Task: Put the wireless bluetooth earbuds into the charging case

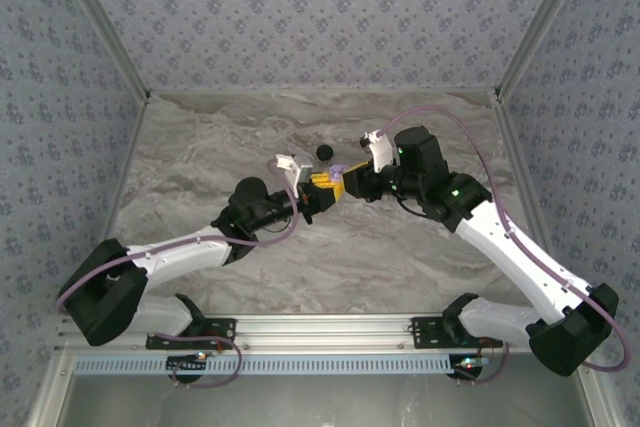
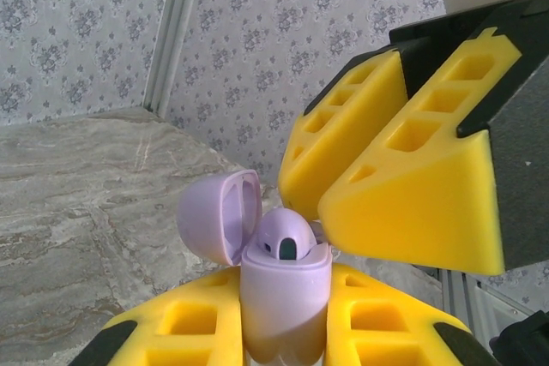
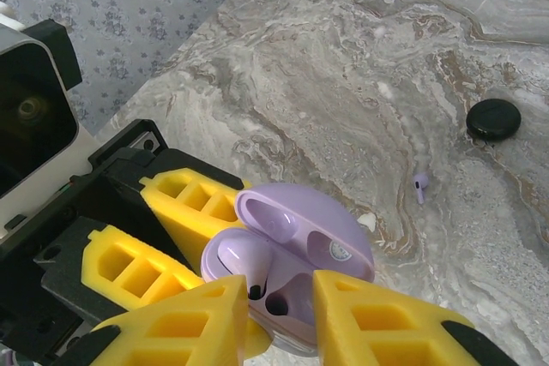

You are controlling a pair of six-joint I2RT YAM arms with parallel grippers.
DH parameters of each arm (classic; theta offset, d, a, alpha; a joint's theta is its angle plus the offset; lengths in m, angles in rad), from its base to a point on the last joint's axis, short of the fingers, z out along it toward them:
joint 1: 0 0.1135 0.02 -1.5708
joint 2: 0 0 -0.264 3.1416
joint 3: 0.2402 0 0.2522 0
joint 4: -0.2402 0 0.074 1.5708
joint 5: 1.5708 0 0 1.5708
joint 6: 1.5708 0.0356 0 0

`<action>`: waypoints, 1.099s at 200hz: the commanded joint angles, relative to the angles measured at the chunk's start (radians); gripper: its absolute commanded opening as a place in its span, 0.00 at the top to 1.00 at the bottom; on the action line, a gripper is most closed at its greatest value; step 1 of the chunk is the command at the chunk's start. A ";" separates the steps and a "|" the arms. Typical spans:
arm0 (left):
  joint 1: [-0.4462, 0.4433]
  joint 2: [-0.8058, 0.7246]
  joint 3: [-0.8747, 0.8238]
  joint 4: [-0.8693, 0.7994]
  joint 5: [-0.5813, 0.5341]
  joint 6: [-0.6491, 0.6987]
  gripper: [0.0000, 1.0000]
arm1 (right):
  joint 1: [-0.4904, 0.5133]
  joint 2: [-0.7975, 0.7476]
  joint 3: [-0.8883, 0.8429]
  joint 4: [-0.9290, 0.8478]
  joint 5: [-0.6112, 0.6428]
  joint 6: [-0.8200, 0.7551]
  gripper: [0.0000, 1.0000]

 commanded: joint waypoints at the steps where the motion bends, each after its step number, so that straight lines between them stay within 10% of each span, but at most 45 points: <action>1: -0.012 0.006 0.044 0.022 0.022 0.026 0.89 | 0.008 0.008 0.028 0.006 -0.016 0.000 0.71; 112: -0.013 -0.116 0.030 -0.233 -0.075 0.110 0.89 | -0.040 -0.003 0.018 -0.089 0.479 0.131 0.57; 220: -0.014 -0.320 -0.029 -0.420 -0.119 0.148 0.89 | -0.133 0.344 0.038 -0.025 0.212 0.005 0.55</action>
